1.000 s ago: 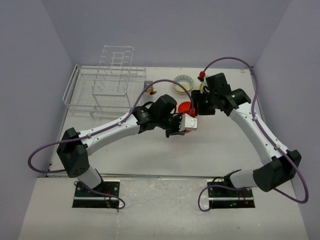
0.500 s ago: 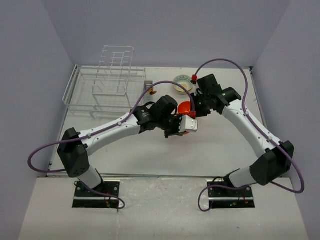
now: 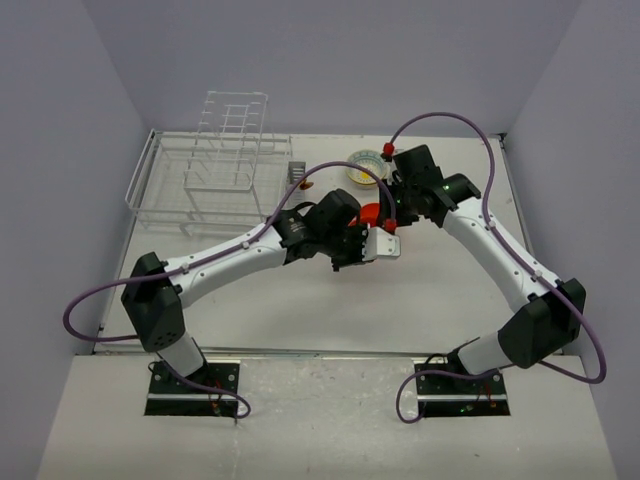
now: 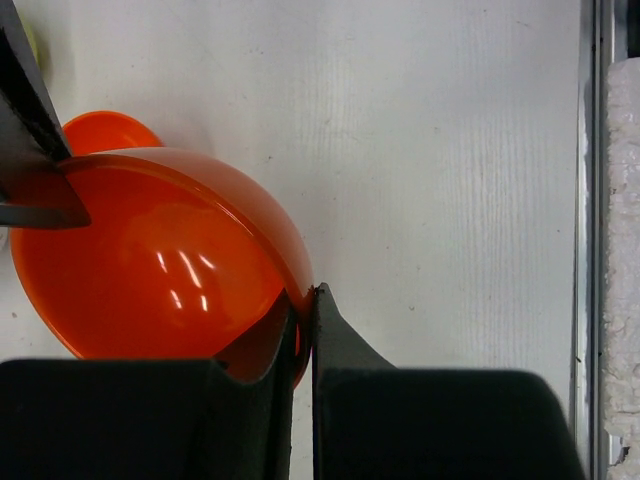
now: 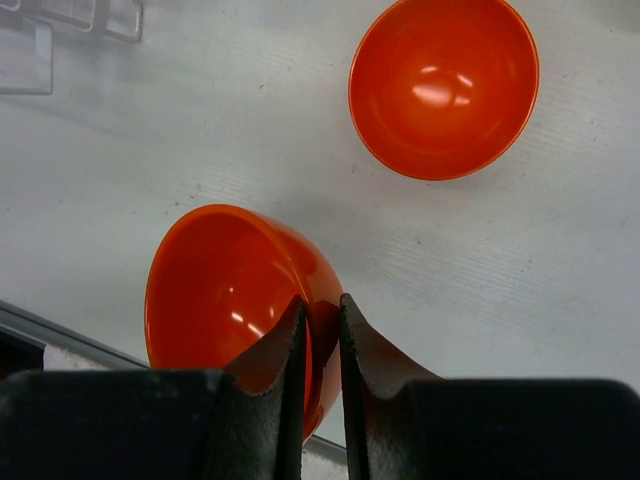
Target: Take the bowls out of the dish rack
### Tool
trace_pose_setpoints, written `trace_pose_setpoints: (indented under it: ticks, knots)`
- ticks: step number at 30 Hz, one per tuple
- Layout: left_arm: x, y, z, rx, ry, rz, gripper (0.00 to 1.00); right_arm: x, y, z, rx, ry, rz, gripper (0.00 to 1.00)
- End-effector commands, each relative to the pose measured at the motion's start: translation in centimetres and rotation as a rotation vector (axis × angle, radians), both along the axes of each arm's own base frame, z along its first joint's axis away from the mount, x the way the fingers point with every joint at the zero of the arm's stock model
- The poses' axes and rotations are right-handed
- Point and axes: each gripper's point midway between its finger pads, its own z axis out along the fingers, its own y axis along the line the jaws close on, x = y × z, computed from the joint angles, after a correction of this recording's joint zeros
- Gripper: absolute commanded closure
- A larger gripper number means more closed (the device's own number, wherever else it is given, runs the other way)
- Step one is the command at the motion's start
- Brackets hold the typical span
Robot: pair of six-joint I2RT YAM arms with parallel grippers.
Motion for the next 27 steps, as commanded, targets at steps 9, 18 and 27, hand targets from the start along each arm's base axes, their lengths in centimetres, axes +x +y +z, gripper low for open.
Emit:
trace_pose_setpoints:
  ticks: [9,18,27]
  knots:
    - [5.1,-1.1,1.7,-0.017,-0.146,0.153,0.97,2.0,-0.9,3.7,0.046,-0.156,-0.152,1.00]
    - [4.7,-2.0,2.0,-0.046,-0.151,0.084,1.00,2.9,-1.9,2.8,0.008,-0.171,-0.201,1.00]
    - [4.0,-2.3,2.4,-0.053,-0.151,0.027,1.00,3.1,-0.5,3.4,0.081,-0.151,-0.171,0.60]
